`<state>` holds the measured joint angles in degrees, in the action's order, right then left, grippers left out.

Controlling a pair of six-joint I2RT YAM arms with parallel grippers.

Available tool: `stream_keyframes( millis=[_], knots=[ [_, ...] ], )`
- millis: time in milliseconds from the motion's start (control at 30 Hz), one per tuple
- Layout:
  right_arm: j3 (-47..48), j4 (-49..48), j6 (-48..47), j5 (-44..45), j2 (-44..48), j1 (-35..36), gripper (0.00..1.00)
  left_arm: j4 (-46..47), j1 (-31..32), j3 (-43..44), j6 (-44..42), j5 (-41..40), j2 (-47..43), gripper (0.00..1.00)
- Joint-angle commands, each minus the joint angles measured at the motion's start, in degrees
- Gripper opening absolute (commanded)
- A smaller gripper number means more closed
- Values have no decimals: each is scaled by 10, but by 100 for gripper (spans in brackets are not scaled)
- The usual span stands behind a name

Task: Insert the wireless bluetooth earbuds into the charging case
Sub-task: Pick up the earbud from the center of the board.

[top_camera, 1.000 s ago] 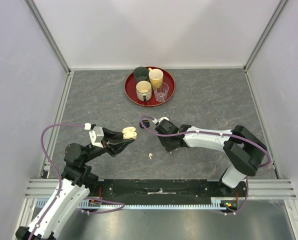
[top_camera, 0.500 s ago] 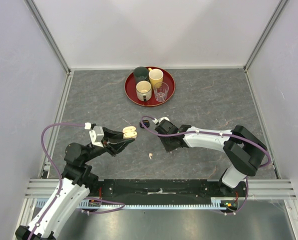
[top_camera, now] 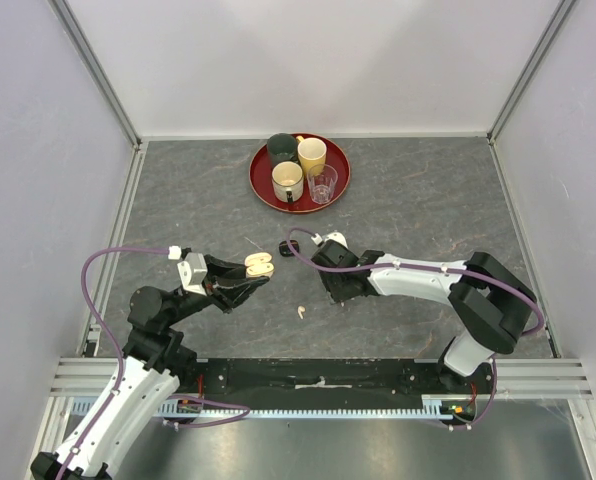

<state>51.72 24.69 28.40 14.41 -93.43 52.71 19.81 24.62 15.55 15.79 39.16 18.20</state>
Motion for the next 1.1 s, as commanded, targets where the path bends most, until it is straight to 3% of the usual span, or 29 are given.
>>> stream_keyframes(
  millis=[0, 700, 900, 1067],
  knots=[
    [-12, 0, -23, -10, 24, 3, 48, 15, 2, -1, -3, 2, -3, 2],
    [-20, -17, -19, -14, 14, 3, 38, 18, 2, -4, 0, 5, 5, 2],
    [-20, -17, -15, -6, 25, 3, 32, 21, 2, -7, 2, 6, 4, 2],
    [-17, -19, -3, 0, 36, 3, 19, 21, 2, -5, 2, 5, 7, 2]
  ],
)
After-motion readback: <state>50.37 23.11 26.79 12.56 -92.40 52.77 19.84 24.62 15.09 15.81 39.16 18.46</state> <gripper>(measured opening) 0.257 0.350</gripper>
